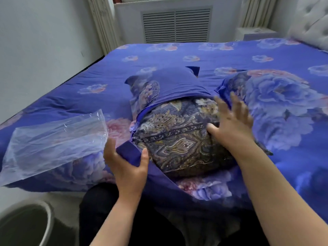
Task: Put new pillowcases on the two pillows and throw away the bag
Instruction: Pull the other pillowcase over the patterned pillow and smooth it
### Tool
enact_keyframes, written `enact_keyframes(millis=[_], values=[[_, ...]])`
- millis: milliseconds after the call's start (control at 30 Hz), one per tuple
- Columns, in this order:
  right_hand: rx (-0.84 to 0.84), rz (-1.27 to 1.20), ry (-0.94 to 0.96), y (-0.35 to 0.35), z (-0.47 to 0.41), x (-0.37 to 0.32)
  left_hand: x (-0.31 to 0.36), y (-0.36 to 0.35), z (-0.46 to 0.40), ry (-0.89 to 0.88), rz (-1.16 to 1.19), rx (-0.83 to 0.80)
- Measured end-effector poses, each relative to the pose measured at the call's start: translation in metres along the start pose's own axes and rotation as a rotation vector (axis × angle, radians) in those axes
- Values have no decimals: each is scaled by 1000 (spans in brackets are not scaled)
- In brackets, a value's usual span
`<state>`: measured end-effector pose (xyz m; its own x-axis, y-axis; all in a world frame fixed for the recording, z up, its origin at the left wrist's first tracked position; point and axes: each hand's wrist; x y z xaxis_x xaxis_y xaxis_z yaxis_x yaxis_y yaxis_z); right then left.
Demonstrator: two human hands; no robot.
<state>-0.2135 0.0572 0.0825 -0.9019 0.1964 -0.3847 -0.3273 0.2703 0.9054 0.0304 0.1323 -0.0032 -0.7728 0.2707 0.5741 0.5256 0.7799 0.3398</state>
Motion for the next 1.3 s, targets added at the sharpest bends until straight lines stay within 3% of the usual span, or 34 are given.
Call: enact_keyframes(millis=[67,133,267,333,433,533,667,800,900,967,1033,1167,1233,1300], values=[[-155,-6,226,-8,-5,-14,4,1,-24,-236,-119,-68],[-315,97,356,-25,1,-27,8,-9,-47,-313,-198,-207],[-374,160,416,-46,10,-38,0,-53,-91,-180,-316,-537],[-415,135,409,-45,9,-39,-10,-73,-107,-109,-362,-591],[-484,97,366,-43,4,-35,-6,-88,-113,-133,-244,-432],[-502,113,328,-50,0,-31,8,-88,-92,-312,-81,-280],[-482,57,283,-71,9,-26,7,-80,-49,-322,-45,-268],[61,-369,92,-79,17,-31,-2,-81,-30,-321,-52,-235],[310,-194,240,-82,7,-45,-8,-84,-26,-346,4,-190],[308,-77,289,-80,-9,-58,-13,-84,-24,-369,58,-150],[249,-32,215,-74,-33,-61,-16,-83,-25,-373,92,-105],[215,-83,-110,-66,-76,-14,-20,-86,-26,-320,93,-51],[113,-134,-320,-69,-86,26,-20,-88,-26,-304,84,-54],[27,-207,-375,-74,-82,49,-22,-91,-24,-294,72,-53]])
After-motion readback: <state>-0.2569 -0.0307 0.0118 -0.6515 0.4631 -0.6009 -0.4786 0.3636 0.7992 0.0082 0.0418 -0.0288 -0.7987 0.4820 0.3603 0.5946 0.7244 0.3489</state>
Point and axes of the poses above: each hand's wrist, its own z-axis away from the middle knuckle, its own y-axis out of the back of the hand, x = y × z, and after that the axes turned 14 degrees about -y, right-handed
